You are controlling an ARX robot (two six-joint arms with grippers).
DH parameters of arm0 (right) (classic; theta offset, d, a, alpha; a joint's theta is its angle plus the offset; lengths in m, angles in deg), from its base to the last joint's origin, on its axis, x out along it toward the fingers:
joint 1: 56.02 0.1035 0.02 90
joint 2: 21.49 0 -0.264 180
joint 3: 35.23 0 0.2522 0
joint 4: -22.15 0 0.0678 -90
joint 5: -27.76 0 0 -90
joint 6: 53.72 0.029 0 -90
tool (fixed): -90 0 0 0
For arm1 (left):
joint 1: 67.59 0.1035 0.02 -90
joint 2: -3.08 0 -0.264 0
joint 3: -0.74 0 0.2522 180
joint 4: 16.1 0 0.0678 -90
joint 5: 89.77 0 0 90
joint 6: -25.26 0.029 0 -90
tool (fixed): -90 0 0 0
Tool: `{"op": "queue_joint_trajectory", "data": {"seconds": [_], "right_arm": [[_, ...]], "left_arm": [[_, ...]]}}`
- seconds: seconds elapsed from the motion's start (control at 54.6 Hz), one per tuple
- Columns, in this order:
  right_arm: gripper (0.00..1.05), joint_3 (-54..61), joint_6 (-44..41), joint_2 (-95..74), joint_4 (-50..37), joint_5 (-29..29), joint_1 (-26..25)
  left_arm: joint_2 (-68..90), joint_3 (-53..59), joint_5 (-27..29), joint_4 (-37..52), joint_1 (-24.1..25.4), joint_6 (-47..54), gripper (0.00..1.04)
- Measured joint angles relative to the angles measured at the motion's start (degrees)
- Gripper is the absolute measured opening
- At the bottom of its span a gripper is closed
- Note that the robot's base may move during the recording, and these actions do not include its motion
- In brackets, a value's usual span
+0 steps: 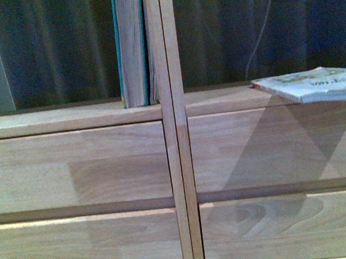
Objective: Organize books on shelf
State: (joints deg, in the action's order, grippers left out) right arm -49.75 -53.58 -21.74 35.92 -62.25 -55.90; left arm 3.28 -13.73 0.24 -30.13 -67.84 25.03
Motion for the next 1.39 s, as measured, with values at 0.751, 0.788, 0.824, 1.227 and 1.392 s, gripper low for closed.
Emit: {"op": "queue_joint_trajectory", "data": {"seconds": [0.751,0.788,0.824,1.227,1.392], "right_arm": [[0.98,-5.8,28.0,-21.7,6.9,33.0,7.9],[0.98,-6.9,30.4,-24.0,6.4,31.0,7.0],[0.98,-7.8,31.9,-25.8,6.0,29.4,6.6],[0.98,-23.1,57.2,-55.1,-3.5,6.8,5.7],[0.98,-27.3,63.0,-61.8,-8.3,6.2,7.4]], "left_arm": [[0.0,0.0,0.0,0.0,0.0,0.0,0.97],[0.0,0.0,0.0,0.0,0.0,0.0,0.97],[0.0,0.0,0.0,0.0,0.0,0.0,0.97],[0.0,0.0,0.0,0.0,0.0,0.0,0.97],[0.0,0.0,0.0,0.0,0.0,0.0,0.97]]}}
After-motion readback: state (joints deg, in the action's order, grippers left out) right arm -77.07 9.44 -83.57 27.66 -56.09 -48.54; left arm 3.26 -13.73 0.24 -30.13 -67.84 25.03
